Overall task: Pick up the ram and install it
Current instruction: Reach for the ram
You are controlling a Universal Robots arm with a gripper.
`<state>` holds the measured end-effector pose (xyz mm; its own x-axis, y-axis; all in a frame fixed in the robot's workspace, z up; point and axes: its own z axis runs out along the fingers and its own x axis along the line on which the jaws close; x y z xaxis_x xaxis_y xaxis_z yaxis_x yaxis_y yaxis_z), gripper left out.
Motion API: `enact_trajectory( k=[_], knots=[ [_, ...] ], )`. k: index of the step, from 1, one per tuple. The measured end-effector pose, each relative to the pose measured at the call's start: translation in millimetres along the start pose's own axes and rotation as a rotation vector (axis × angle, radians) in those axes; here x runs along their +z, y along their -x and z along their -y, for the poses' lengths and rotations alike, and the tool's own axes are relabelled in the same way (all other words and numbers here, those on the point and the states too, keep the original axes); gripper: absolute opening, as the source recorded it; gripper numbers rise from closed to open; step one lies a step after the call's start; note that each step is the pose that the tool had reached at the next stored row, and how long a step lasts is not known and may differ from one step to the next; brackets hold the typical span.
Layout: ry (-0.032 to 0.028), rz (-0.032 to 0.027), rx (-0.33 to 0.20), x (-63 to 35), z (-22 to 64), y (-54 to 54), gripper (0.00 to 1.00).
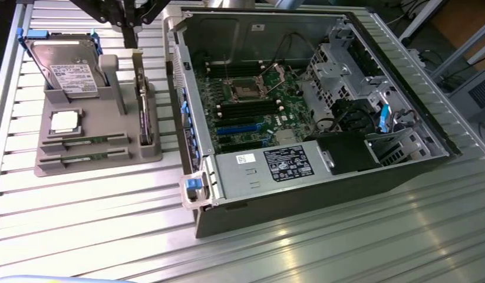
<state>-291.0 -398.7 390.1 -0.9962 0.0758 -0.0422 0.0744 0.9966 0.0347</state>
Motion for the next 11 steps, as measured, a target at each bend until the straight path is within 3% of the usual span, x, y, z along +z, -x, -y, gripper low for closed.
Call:
enact_trajectory(
  k=[11],
  knots=[
    [-0.0006, 0.0018, 0.000, -0.9, 1.4, -19.0, 0.10]
  ],
)
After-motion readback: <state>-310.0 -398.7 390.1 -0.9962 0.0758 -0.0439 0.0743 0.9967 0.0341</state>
